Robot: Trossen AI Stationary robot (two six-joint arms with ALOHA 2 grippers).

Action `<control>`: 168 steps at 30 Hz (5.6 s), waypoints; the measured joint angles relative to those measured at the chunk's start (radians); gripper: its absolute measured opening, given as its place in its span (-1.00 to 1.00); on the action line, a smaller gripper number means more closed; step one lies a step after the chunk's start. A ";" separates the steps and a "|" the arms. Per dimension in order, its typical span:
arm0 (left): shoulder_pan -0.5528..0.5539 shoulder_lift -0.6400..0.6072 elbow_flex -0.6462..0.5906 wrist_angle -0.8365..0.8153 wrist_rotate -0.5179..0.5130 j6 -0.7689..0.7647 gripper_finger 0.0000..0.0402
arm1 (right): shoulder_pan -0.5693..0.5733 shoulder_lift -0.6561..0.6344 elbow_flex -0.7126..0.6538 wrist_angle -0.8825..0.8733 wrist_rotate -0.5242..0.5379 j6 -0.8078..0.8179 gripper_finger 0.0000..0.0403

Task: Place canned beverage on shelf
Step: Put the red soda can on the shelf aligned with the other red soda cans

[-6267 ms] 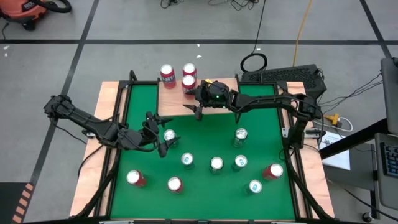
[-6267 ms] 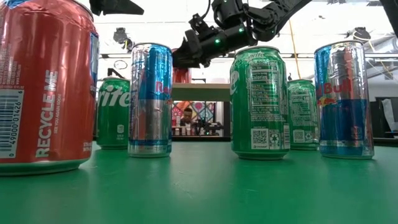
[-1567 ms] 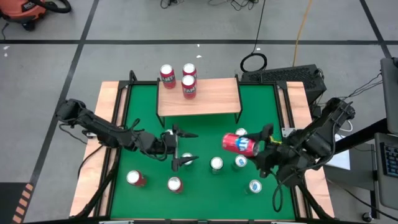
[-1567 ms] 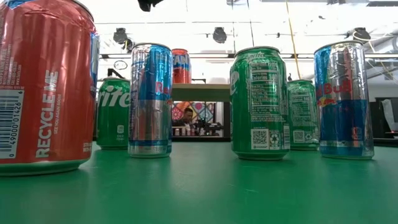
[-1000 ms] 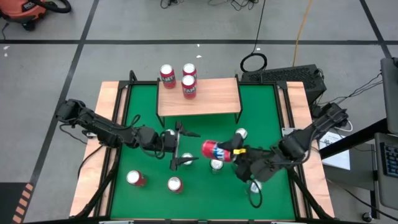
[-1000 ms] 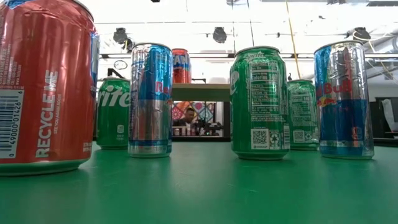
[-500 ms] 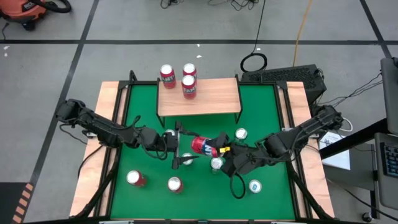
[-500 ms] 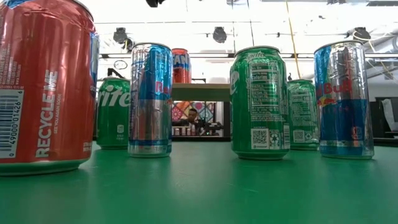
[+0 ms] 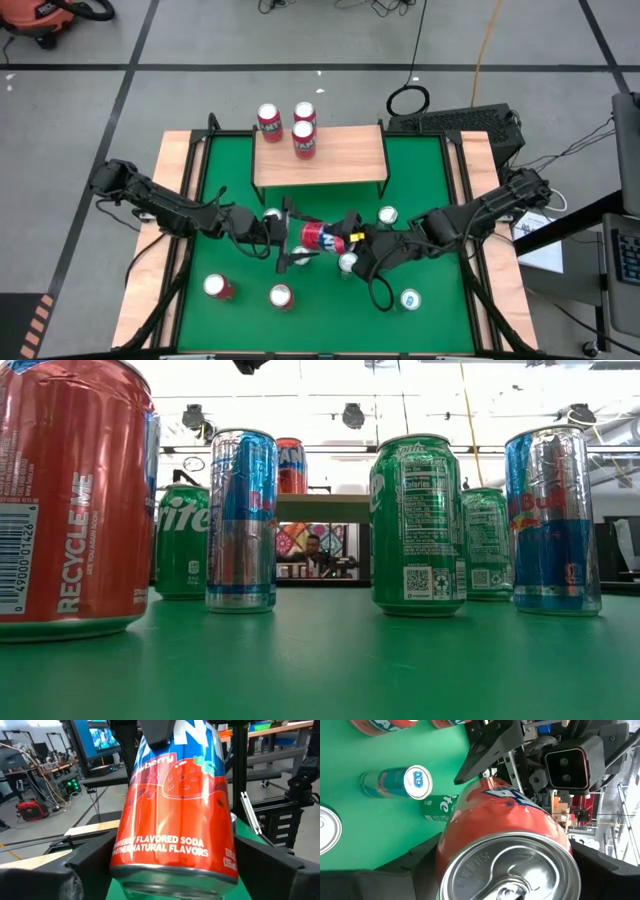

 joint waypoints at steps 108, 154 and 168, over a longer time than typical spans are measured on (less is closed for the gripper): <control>-0.358 -0.077 0.002 0.128 -0.903 0.304 0.98 | -0.495 -0.068 -0.113 0.442 -0.714 0.729 0.47; 0.278 -0.209 0.000 -0.424 0.063 -0.123 0.98 | -0.653 0.014 -0.082 0.342 -1.198 0.368 0.47; 0.309 -0.179 0.000 -0.380 0.149 -0.101 0.53 | -0.651 0.014 -0.082 0.329 -1.151 0.376 0.48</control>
